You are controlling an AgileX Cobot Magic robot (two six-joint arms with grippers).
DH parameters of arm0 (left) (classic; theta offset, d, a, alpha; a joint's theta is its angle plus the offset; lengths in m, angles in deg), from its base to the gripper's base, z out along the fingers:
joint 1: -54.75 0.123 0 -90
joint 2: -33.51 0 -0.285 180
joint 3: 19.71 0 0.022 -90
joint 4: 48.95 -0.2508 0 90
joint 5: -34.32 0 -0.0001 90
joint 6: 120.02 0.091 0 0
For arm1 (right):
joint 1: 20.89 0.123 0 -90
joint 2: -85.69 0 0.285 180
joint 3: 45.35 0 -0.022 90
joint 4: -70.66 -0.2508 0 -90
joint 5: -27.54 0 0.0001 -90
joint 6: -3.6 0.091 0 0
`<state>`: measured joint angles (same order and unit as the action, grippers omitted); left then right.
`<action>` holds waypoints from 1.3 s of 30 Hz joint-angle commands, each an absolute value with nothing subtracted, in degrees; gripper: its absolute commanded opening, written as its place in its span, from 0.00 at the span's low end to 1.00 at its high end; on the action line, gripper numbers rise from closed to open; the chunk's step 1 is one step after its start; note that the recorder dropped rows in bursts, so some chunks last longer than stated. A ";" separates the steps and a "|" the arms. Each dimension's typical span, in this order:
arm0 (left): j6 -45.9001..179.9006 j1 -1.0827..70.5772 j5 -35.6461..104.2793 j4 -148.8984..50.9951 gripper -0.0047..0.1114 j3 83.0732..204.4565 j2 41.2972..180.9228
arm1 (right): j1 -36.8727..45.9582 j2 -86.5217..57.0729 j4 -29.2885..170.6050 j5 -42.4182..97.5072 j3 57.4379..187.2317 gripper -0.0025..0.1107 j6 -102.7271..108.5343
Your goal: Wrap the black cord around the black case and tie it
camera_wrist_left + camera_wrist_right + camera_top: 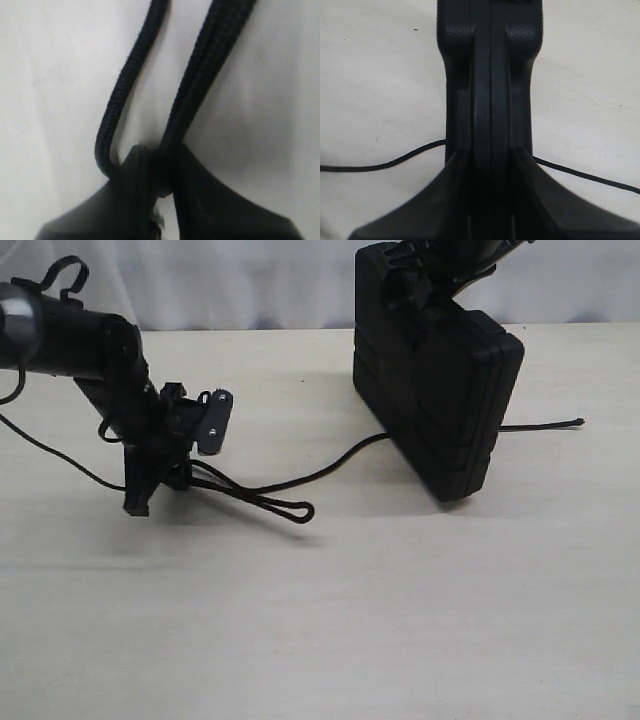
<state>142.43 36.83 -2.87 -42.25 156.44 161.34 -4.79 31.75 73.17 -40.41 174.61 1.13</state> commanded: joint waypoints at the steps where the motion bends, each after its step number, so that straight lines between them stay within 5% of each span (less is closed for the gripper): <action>1: 140.69 36.71 -4.28 -26.69 0.04 155.90 157.81 | -4.81 32.77 72.84 -42.42 173.69 0.06 0.36; 9: 140.69 36.55 7.07 1.62 0.04 155.90 152.29 | -4.81 32.77 72.84 -42.42 173.69 0.06 0.36; 13: 137.26 32.67 17.19 -4.16 0.04 155.90 152.79 | -4.81 32.77 72.84 -42.42 173.69 0.06 0.36; 16: 130.29 28.17 38.53 -5.28 0.04 155.90 152.79 | -4.81 32.77 72.84 -42.42 173.69 0.06 0.36; 30: 146.76 25.06 46.86 2.15 0.04 155.90 158.33 | -4.81 32.77 72.84 -42.42 173.69 0.06 0.36; 39: 162.76 19.01 73.34 7.21 0.04 155.90 159.11 | -4.81 32.77 72.84 -42.42 173.69 0.06 0.36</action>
